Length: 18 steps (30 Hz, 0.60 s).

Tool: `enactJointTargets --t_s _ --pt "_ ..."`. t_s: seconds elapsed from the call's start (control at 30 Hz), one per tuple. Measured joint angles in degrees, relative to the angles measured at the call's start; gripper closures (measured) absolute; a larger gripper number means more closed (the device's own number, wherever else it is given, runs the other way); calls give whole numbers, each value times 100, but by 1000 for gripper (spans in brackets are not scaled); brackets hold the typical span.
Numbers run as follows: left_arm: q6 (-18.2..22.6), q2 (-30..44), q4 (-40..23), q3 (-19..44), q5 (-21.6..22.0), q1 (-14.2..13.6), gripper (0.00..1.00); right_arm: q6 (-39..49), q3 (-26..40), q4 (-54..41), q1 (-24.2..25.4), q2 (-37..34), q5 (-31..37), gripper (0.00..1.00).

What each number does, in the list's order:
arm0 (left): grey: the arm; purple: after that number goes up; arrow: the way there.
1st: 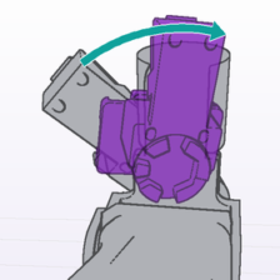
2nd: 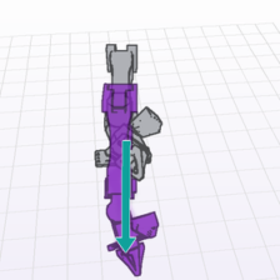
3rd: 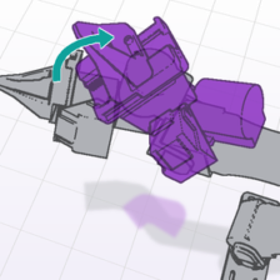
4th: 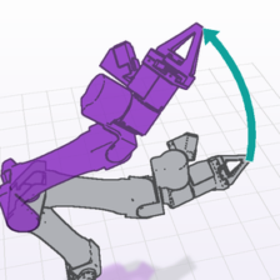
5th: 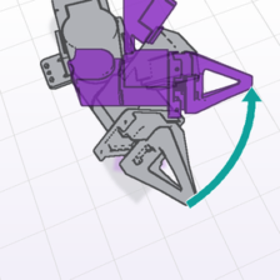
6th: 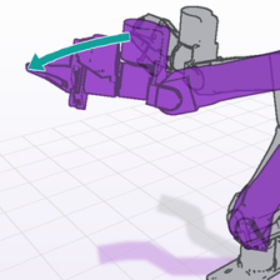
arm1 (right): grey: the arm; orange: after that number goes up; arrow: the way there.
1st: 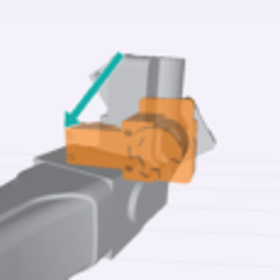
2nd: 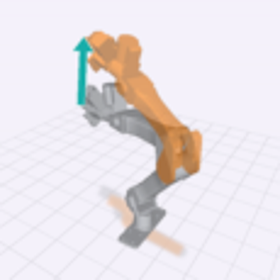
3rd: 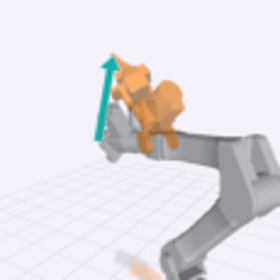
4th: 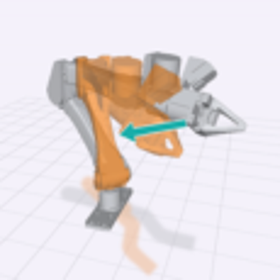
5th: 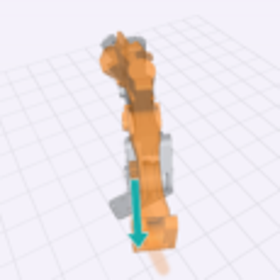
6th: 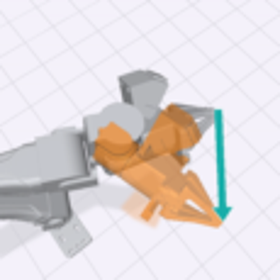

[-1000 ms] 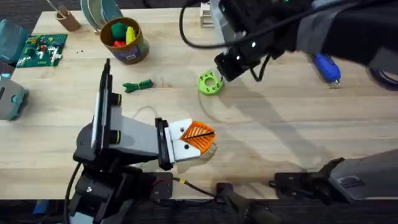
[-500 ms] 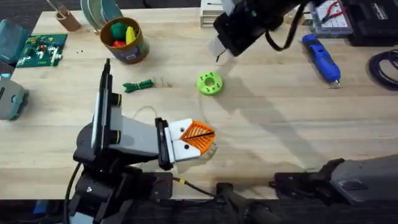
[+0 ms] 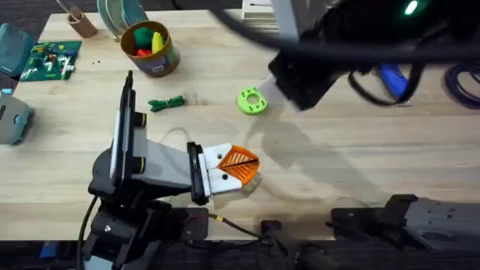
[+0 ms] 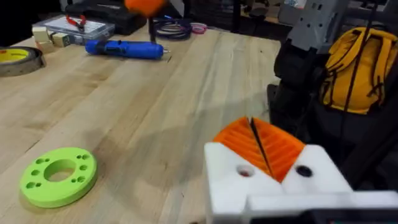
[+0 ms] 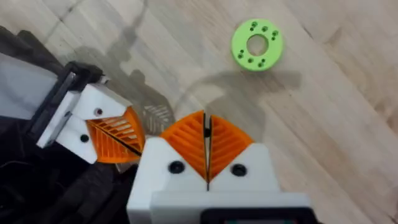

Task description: Pick up the gripper from the table and insert it into the empty holder that is missing its gripper. Then pick up a screw, insert it into the mounting hole, and use the screwdriver to tighten it. Finally, clean up the table by picking up the vegetable and placing it into the bucket.

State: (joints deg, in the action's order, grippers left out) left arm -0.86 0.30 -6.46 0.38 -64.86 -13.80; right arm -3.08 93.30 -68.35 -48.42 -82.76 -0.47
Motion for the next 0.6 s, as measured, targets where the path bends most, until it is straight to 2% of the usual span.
enactJointTargets --t_s 0.17,0.47,0.6 --pt "2 2 0 0 0 0 997 -257 -348 468 -305 24 -46 996" --pt "2 2 0 0 0 0 997 -291 -350 818 -1081 24 -84 996" --pt "2 2 0 0 1 0 997 -291 -350 840 -1167 10 -87 996"
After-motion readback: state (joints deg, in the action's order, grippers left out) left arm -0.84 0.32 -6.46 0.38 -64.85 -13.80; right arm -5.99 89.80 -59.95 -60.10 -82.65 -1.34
